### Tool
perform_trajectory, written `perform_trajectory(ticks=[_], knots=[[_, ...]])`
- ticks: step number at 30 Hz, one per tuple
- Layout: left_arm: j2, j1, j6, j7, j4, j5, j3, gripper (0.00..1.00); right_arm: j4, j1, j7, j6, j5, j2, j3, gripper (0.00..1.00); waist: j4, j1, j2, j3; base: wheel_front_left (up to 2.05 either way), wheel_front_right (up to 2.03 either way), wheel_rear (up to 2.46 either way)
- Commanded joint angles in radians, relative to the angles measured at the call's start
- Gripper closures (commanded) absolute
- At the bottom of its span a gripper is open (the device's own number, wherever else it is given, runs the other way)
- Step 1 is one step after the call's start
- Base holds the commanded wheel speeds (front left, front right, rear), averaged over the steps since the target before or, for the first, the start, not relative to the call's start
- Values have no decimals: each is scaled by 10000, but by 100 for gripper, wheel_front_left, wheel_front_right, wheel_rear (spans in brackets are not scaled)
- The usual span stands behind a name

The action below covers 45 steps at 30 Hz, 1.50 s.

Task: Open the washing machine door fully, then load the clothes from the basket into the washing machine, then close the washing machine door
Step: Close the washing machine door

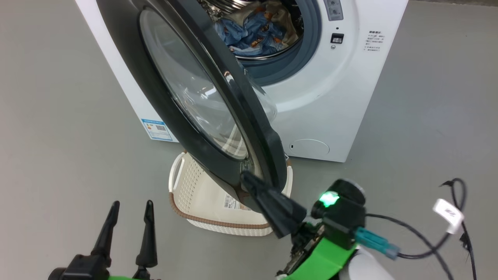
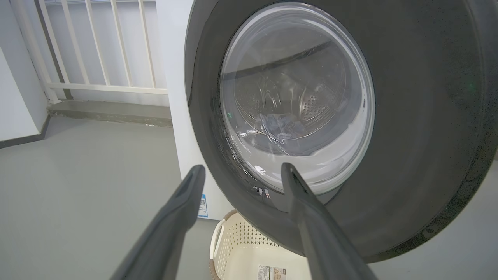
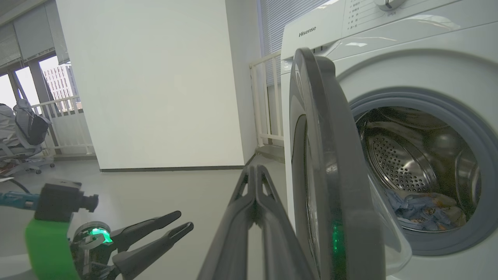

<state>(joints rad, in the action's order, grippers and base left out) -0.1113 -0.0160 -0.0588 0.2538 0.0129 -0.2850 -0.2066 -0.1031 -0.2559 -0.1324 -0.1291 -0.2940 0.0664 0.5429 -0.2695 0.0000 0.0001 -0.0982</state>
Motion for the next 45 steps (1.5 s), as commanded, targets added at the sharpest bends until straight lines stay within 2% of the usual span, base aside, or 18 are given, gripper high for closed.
perform_trajectory(ticks=[1,9,18,34,45], knots=[[-66,273,78,79,-278,125,385,0,17,23,-11,-16,-122,-161,278,100,-12,0,-1,-12,0,0,0],[41,299,239,79,-266,269,479,0,2593,-541,-563,-16,-498,-153,878,100,-62,0,-1,-76,0,0,0],[144,348,377,80,-257,371,607,0,4484,-1585,-1094,-16,-896,-158,965,100,-76,0,-1,-188,0,0,0],[296,456,579,80,-207,484,767,0,5592,-2452,-1289,-16,-1158,-161,851,100,-78,0,-1,-411,0,0,0],[446,744,763,80,-270,515,875,0,6268,-3435,-1292,-16,-716,66,-318,100,-99,0,-1,-915,0,0,0]])
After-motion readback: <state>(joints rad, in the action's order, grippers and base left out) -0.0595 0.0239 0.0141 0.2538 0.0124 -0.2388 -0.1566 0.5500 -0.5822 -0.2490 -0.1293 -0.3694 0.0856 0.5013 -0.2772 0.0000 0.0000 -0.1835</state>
